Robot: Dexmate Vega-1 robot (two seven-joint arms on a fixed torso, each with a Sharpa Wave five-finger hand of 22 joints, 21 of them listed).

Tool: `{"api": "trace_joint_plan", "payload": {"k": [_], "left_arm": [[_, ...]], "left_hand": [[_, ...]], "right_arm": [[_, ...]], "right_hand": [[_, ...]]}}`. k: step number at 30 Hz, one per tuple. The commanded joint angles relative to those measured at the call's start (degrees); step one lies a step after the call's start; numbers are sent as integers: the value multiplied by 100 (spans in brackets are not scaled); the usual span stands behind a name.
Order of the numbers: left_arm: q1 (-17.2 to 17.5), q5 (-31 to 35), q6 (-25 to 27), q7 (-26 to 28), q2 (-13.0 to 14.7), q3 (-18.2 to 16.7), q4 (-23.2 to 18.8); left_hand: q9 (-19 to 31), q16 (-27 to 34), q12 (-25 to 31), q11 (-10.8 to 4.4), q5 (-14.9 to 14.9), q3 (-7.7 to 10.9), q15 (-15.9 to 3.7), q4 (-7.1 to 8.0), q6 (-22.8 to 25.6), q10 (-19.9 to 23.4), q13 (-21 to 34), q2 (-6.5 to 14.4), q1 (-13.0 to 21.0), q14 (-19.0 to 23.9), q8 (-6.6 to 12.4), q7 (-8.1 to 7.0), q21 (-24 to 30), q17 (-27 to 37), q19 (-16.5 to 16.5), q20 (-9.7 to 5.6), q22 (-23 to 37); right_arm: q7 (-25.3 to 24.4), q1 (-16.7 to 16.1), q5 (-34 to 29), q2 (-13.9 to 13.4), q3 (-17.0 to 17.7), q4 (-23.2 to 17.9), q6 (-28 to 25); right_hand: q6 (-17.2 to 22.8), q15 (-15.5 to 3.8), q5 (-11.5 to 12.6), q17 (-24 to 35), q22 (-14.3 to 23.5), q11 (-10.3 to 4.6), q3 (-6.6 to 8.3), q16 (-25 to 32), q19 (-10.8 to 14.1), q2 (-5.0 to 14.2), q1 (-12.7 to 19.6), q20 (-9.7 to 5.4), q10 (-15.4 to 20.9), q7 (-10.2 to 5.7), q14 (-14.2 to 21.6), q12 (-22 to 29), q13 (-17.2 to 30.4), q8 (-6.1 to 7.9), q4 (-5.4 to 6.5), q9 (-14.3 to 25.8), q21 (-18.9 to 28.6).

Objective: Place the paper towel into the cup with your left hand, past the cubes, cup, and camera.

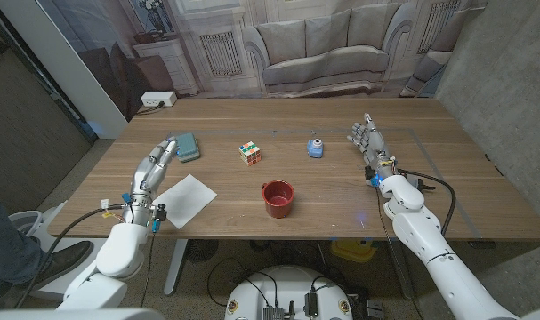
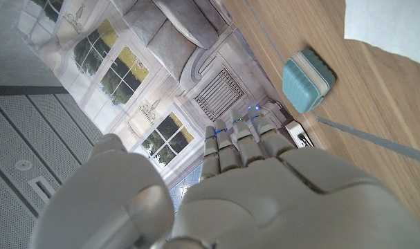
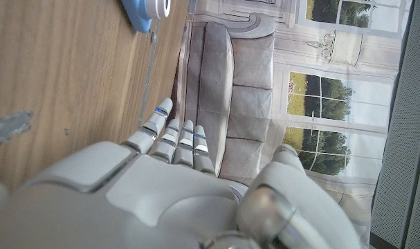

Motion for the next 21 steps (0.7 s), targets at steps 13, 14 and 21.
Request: {"api": "trace_joint_plan", "payload": {"k": [13, 14, 21], "left_arm": [[383, 1755, 791, 1228, -298, -321, -310], [392, 1837, 851, 1291, -307, -324, -328], [404, 2326, 1327, 1685, -335, -305, -402]], "left_hand": [[24, 14, 26, -124, 86, 4, -167, -66, 296, 240, 23, 32, 120, 219, 79, -103, 32, 12, 186, -11, 30], [24, 18, 23, -126, 91, 2, -176, -68, 332, 247, 23, 32, 126, 243, 88, -101, 30, 12, 193, -9, 30], [24, 28, 31, -178, 128, -15, -195, -78, 512, 377, 25, 33, 160, 362, 122, -170, 18, 15, 240, -8, 31]], "right_arm": [[-214, -188, -60, -83, 40, -339, -307], [-226, -197, -61, -85, 45, -352, -318], [-346, -289, -81, -118, 73, -530, -476]], "right_hand": [[63, 8, -15, 20, 11, 13, 7, -15, 87, 41, 17, -220, 36, 17, 33, -6, 7, 12, -35, 19, -33], [64, 7, -16, 20, 11, 17, 7, -15, 87, 42, 17, -220, 36, 19, 33, -6, 7, 12, -36, 19, -36], [62, 8, -20, 21, 11, 11, 5, -17, 91, 45, 18, -219, 31, 13, 31, -10, 8, 9, -38, 20, -47]]}}
